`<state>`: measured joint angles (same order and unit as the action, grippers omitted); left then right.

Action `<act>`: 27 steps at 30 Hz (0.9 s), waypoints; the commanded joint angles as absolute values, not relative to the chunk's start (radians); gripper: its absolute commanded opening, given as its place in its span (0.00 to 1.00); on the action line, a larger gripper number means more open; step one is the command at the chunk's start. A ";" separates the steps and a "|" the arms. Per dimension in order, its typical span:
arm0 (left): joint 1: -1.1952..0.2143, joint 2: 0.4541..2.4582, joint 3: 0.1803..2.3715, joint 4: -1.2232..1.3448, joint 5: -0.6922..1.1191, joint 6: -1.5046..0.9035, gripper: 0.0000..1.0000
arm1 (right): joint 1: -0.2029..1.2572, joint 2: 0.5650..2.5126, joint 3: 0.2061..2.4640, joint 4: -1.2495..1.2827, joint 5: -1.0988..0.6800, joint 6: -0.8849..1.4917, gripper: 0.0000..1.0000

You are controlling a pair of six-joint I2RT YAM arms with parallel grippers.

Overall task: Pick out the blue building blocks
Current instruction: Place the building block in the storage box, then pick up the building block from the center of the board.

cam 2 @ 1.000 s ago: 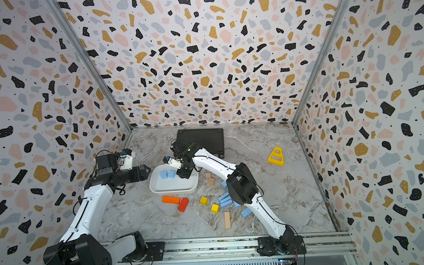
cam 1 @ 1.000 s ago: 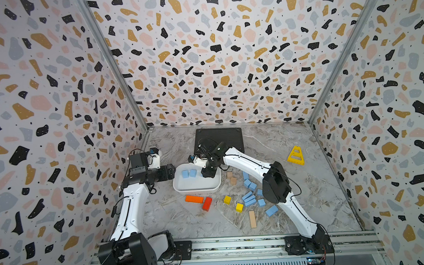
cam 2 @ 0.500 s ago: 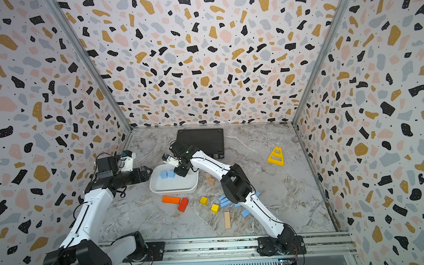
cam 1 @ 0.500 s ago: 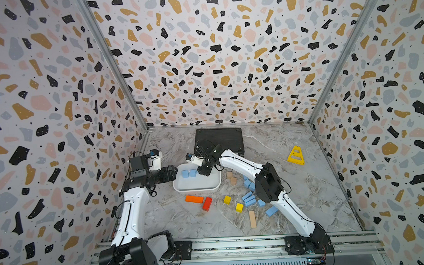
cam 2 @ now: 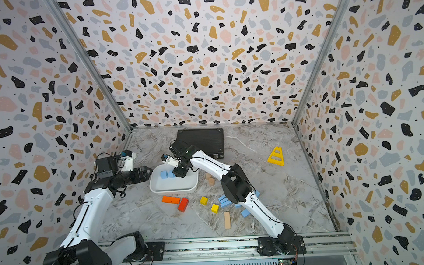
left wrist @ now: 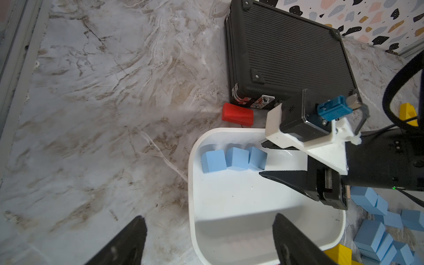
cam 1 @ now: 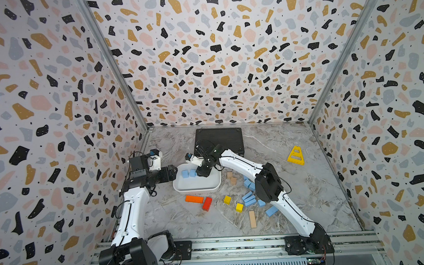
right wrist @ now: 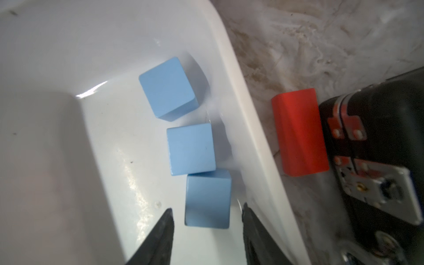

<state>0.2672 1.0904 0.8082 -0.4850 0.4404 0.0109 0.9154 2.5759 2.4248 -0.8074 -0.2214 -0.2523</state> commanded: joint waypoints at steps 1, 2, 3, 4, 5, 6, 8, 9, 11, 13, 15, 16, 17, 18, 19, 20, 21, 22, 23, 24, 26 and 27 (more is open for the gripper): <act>0.270 1.083 0.797 -0.465 0.446 0.033 0.86 | 0.916 2.464 2.464 -0.822 -0.243 -0.248 0.54; 0.271 1.083 0.797 -0.469 0.446 0.036 0.86 | 0.915 2.455 2.464 -0.822 -0.236 -0.250 0.54; 0.270 1.081 0.800 -0.471 0.450 0.039 0.86 | 0.915 2.443 2.463 -0.822 -0.226 -0.246 0.53; 0.271 1.082 0.802 -0.476 0.462 0.045 0.86 | 0.915 2.430 2.458 -0.823 -0.220 -0.241 0.53; 0.271 1.082 0.806 -0.478 0.471 0.051 0.86 | 0.913 2.415 2.451 -0.823 -0.216 -0.234 0.53; 0.271 1.083 0.810 -0.481 0.483 0.061 0.85 | 0.911 2.394 2.437 -0.822 -0.214 -0.225 0.53; 0.271 1.087 0.820 -0.486 0.502 0.070 0.84 | 0.903 2.344 2.398 -0.818 -0.213 -0.200 0.53; 0.271 1.092 0.825 -0.489 0.512 0.068 0.83 | 0.898 2.313 2.365 -0.810 -0.211 -0.186 0.53; 0.270 1.102 0.838 -0.492 0.543 0.069 0.82 | 0.887 2.240 2.274 -0.772 -0.200 -0.163 0.53; 0.266 1.117 0.852 -0.491 0.568 0.052 0.80 | 0.868 2.160 2.160 -0.725 -0.194 -0.131 0.52; 0.256 1.131 0.864 -0.490 0.578 0.033 0.80 | 0.845 2.092 2.070 -0.699 -0.182 -0.092 0.52; 0.245 1.136 0.869 -0.489 0.572 0.021 0.80 | 0.830 2.058 2.025 -0.695 -0.175 -0.072 0.52; 0.233 1.141 0.874 -0.489 0.564 0.014 0.81 | 0.818 2.032 1.988 -0.695 -0.165 -0.054 0.52; 0.213 1.145 0.882 -0.493 0.556 0.011 0.82 | 0.803 1.996 1.940 -0.696 -0.154 -0.033 0.52; 0.193 1.149 0.889 -0.500 0.550 0.007 0.82 | 0.787 1.958 1.891 -0.695 -0.153 -0.013 0.52; 0.175 1.154 0.895 -0.502 0.550 -0.001 0.82 | 0.774 1.928 1.847 -0.694 -0.153 0.007 0.52; 0.155 1.162 0.900 -0.502 0.557 -0.012 0.82 | 0.758 1.890 1.791 -0.685 -0.153 0.037 0.52; 0.133 1.174 0.908 -0.500 0.566 -0.021 0.82 | 0.740 1.853 1.735 -0.676 -0.160 0.067 0.52; 0.117 1.184 0.915 -0.499 0.568 -0.029 0.82 | 0.726 1.822 1.687 -0.667 -0.166 0.091 0.52; 0.096 1.196 0.927 -0.501 0.562 -0.032 0.82 | 0.705 1.785 1.628 -0.656 -0.169 0.114 0.52; 0.054 1.210 0.958 -0.519 0.496 -0.036 0.82 | 0.669 1.718 1.528 -0.636 -0.162 0.157 0.52; 0.033 1.217 0.976 -0.529 0.471 -0.033 0.82 | 0.648 1.683 1.482 -0.630 -0.159 0.182 0.52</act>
<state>0.0734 1.2068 0.9192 -0.5167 0.5228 -0.0151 0.6743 1.7802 1.5490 -0.6483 -0.1646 0.0784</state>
